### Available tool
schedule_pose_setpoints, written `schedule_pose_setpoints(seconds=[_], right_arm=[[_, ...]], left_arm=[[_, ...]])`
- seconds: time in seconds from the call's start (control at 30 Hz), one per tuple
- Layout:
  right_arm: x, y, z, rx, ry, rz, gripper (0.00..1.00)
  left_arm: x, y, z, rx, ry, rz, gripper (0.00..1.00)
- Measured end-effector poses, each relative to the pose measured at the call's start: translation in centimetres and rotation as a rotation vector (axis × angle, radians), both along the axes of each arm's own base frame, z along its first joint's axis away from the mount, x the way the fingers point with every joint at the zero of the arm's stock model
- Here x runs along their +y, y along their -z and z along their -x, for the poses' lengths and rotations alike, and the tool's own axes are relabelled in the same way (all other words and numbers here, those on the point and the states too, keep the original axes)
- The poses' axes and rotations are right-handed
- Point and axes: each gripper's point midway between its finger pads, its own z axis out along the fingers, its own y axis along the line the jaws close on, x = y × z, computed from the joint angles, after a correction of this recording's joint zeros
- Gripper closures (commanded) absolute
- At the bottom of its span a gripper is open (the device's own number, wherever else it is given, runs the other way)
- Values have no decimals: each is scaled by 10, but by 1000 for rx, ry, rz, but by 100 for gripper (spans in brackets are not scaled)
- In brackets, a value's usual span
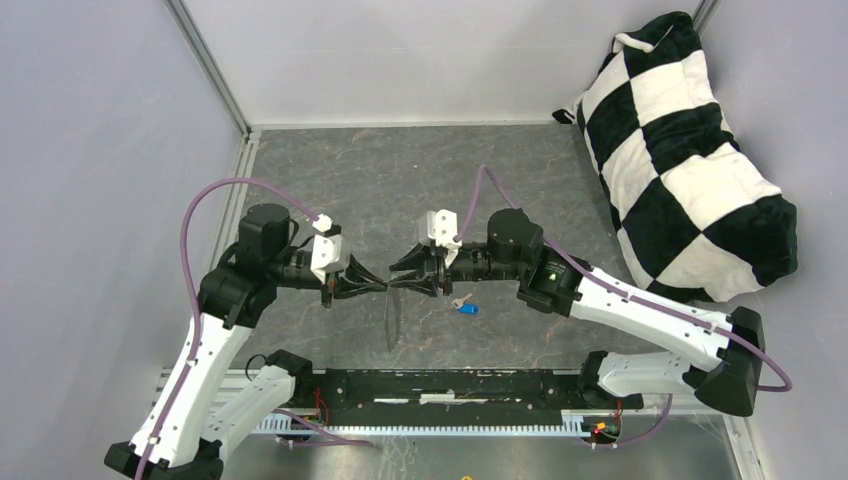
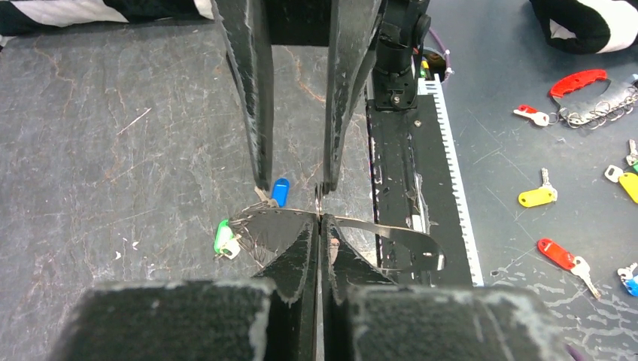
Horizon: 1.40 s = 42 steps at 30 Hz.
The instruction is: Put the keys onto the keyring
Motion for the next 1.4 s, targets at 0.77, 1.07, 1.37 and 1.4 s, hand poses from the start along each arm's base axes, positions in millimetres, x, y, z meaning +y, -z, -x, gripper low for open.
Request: schedule_pose_setpoints(seconds=[0.77,1.07,1.37,1.4], right_arm=[[-160,247,-64,261,831,406,12],[-162,283,-67,275,890,470,20],[-140,291,-58,211,856,486,33],[-137,290,-57,204,851,482,34]], left_arm=[[3,57,-31,156,-102,-105,98],[6,68,-39,186,-134,-129,98],[7,76,-38,211,-144,-140,98],[7,76,-38,213,-145,-140,98]])
